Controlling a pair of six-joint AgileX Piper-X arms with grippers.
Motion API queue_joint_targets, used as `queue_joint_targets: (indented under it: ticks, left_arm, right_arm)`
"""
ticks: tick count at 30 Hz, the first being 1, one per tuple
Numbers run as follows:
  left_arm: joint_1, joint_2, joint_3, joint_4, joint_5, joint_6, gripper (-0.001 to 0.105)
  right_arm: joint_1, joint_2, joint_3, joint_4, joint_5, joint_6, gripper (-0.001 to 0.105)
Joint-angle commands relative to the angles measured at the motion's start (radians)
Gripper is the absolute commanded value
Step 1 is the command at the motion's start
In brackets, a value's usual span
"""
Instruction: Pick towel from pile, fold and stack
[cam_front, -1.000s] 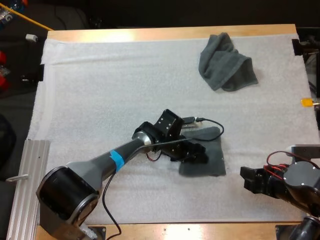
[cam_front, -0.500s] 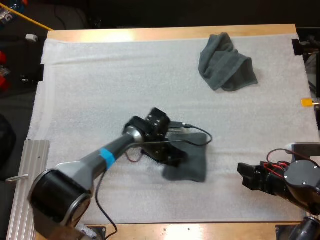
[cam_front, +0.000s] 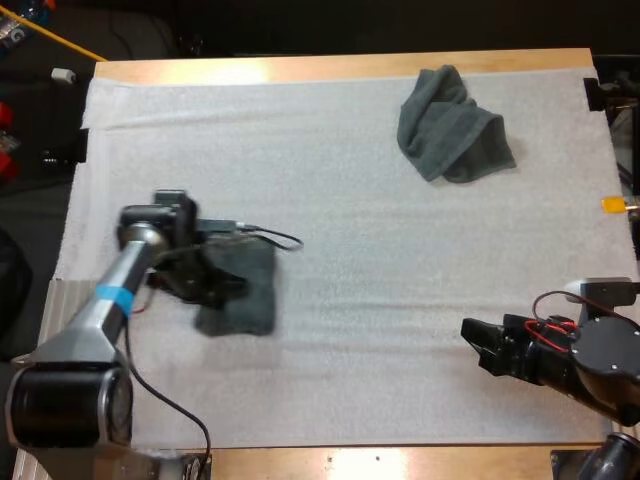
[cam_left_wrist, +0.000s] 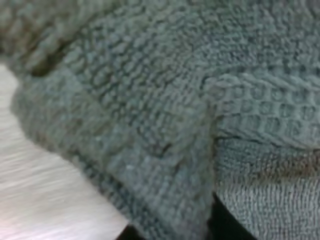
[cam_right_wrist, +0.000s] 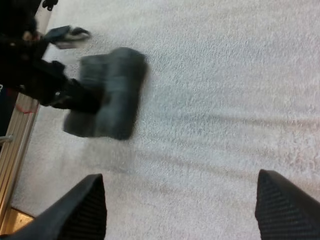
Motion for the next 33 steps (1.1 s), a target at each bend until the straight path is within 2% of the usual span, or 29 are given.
queue_joint_targets:
  ticks: [1, 6, 10, 14, 24, 27, 30, 31, 32, 33]
  left_arm:
    - [0.033, -0.010, -0.006, 0.000, -0.030, 0.006, 0.000]
    - [0.124, -0.010, -0.029, -0.024, -0.084, 0.007, 0.000]
    - [0.151, -0.010, -0.052, -0.034, -0.098, 0.054, 0.000]
    - [0.151, -0.010, -0.074, -0.028, -0.221, 0.062, 0.000]
    - [0.151, -0.008, -0.076, -0.039, -0.236, 0.067, 0.001]
    - [0.151, -0.008, -0.076, -0.040, -0.272, 0.067, 0.018]
    - [0.151, -0.008, -0.076, -0.044, -0.277, 0.053, 0.052]
    - [0.151, -0.008, -0.076, -0.046, -0.277, 0.050, 0.067]
    - [0.151, -0.008, -0.076, -0.046, -0.277, 0.048, 0.077]
    - [0.151, -0.009, -0.076, -0.046, -0.279, 0.047, 0.075]
  right_arm:
    - [-0.005, 0.000, -0.004, -0.009, -0.015, 0.002, 0.062]
    - [-0.005, 0.000, -0.004, -0.007, -0.049, 0.004, 0.062]
    - [-0.005, 0.000, -0.004, -0.007, -0.054, 0.004, 0.062]
    - [-0.005, 0.000, -0.004, -0.007, -0.054, 0.004, 0.062]
    - [-0.005, 0.000, -0.004, -0.004, -0.054, 0.004, 0.062]
    - [-0.005, 0.000, -0.004, 0.000, -0.059, 0.004, 0.062]
    - [-0.005, 0.000, -0.004, 0.000, -0.072, 0.004, 0.062]
    - [-0.005, 0.000, -0.004, 0.000, -0.072, 0.004, 0.062]
    - [-0.005, 0.000, -0.004, 0.000, -0.072, 0.004, 0.062]
    - [-0.005, 0.000, -0.004, 0.000, -0.072, 0.004, 0.062]
